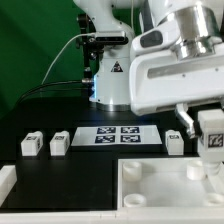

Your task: Assemble one leg

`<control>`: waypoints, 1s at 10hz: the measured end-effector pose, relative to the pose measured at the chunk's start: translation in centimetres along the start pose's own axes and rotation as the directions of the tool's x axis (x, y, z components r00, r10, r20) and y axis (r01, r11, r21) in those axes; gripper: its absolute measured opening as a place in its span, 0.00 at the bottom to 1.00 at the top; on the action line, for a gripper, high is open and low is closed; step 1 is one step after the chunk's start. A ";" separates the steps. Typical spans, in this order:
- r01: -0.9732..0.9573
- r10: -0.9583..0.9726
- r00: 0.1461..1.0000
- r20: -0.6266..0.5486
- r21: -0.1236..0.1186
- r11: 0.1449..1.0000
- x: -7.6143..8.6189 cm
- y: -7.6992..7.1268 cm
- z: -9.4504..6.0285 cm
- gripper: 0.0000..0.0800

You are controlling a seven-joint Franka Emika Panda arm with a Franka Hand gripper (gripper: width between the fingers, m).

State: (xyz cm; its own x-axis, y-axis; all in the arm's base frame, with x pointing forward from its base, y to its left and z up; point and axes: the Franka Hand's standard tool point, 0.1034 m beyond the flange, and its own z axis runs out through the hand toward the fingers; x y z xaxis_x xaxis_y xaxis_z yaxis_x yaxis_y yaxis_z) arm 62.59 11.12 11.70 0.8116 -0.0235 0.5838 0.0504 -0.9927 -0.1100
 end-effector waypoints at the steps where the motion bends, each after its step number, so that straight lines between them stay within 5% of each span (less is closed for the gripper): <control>1: -0.002 0.002 1.000 -0.003 0.001 1.000 0.3 0.0 0.4 0.36; 4: -0.010 0.010 1.000 -0.006 0.000 1.000 0.7 0.3 1.5 0.36; 10: -0.003 0.003 1.000 -0.006 0.001 1.000 -1.0 -0.1 3.0 0.36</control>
Offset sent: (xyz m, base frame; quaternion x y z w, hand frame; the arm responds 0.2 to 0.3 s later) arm 0.0254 -0.0049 -0.0073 -0.0044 0.0084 0.0050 0.9999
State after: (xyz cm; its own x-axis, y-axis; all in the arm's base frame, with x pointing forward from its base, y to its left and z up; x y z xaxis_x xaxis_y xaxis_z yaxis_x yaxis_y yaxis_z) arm 63.54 11.57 8.70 0.8080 -0.0270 0.5886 0.0488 -0.9925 -0.1125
